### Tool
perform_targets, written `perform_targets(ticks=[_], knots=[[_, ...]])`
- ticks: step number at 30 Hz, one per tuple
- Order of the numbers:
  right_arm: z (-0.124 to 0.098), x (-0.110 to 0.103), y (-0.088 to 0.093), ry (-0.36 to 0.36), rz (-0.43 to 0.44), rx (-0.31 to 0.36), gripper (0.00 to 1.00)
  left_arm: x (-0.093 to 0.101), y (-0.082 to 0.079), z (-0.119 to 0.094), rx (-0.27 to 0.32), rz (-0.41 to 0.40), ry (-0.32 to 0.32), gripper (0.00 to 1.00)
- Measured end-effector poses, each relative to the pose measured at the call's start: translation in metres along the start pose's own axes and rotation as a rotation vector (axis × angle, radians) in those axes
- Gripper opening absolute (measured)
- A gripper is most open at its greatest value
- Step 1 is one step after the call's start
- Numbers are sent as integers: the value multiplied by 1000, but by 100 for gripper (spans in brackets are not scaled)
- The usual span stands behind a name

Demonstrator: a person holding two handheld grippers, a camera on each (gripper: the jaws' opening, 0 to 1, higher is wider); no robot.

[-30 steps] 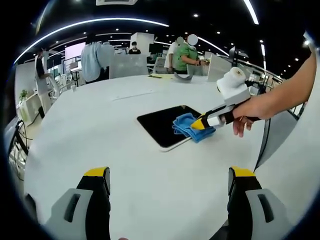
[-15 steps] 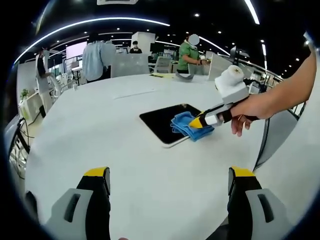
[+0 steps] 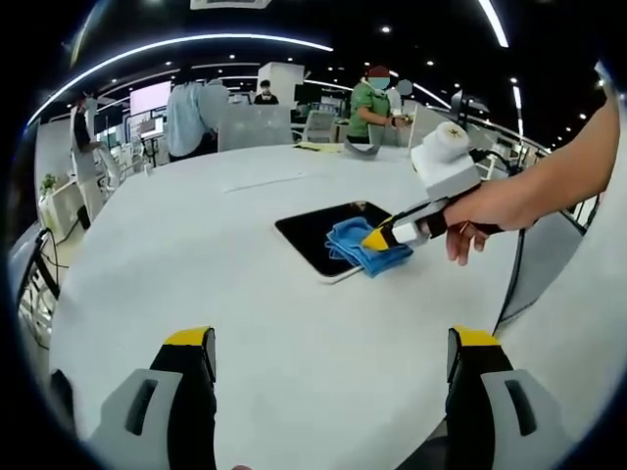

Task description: Wipe the mirror surface with the cleaning cloth until all visible marks leave the cleaned area.

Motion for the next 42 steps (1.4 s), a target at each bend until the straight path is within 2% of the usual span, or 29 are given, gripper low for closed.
perform_targets(ticks=[10,19,31,35,42], knots=[[1,0,-2,-28,-26,-18,15,-2,-3,0,4,10,5,99],[0,6,-3,-97,-102,-45,15,-1,-1,-1,-4,11,8,99],[-3,8,-9,-127,-179,-59,18,0,-1,2,-6,11,7,99],[-3,8,-10,-161,-226,-72,17,0,-1,2,-5,7,8,99],[0,11,-9,-190,-227,-99,14,1,0,3,-9,9,8,99]])
Point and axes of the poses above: the point that each gripper's makers call its tool centre point, and the gripper's own axes: z roughly forward along the fingers, x roughly to its right, y roughly out of its underside, the point moved 10 cm from there along -z, roughly backward along the fingers, and after that the axes turned 14 degrees about -y, right-handed, at the moved point
